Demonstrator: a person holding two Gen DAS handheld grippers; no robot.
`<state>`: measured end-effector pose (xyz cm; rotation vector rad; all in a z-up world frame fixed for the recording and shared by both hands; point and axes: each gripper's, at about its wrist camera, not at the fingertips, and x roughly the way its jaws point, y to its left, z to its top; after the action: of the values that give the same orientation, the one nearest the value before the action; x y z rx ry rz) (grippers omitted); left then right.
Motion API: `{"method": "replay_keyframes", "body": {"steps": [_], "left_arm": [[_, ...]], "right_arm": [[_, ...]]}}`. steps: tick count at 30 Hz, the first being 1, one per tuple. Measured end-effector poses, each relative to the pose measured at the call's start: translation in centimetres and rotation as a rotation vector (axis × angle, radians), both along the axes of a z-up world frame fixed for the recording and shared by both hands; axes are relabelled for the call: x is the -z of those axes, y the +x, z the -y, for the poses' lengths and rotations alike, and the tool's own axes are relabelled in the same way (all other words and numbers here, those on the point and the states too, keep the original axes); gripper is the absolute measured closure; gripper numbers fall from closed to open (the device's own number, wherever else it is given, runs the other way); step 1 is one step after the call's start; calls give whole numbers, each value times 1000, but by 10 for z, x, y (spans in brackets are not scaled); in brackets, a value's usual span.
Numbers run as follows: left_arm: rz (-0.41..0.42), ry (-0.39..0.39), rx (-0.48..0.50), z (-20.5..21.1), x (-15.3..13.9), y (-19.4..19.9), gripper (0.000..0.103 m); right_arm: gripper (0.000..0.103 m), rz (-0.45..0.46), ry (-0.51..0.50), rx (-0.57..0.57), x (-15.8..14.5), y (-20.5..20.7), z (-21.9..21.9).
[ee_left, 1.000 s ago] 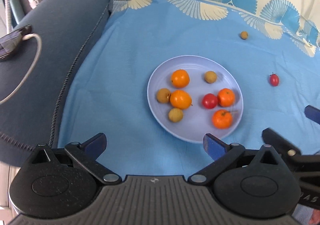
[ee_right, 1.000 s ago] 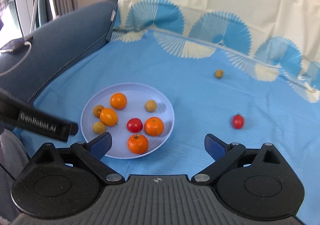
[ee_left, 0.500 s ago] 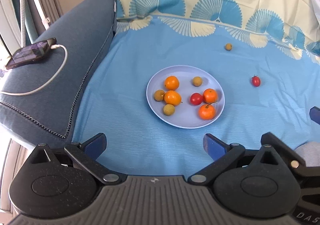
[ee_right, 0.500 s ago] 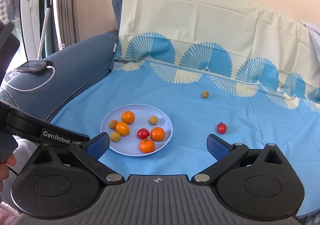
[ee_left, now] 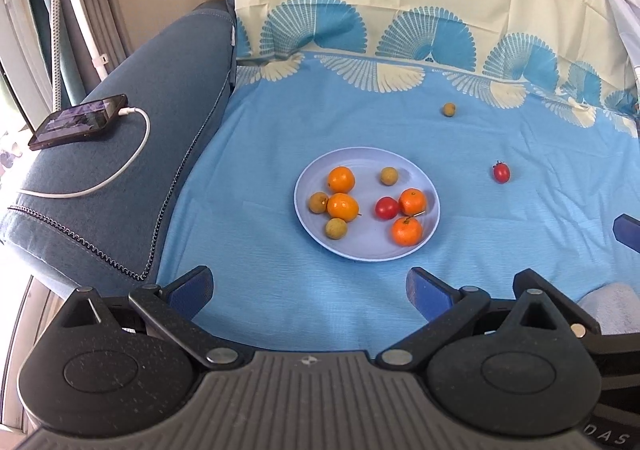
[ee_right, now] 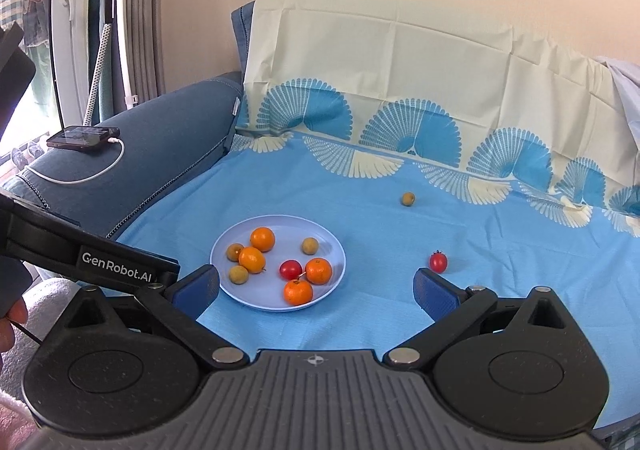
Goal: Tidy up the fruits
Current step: 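Open both tools to release the fruits and lift them away from the plate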
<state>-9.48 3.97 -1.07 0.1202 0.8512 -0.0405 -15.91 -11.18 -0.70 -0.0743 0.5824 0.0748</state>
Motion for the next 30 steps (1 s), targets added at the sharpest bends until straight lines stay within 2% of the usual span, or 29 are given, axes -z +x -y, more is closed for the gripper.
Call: {"method": "replay_keyframes", "body": {"steps": [30], "left_arm": [[-5, -2, -2, -4, 1, 3, 1]], "right_arm": [[1, -6, -13, -5, 1, 0, -2]]}}
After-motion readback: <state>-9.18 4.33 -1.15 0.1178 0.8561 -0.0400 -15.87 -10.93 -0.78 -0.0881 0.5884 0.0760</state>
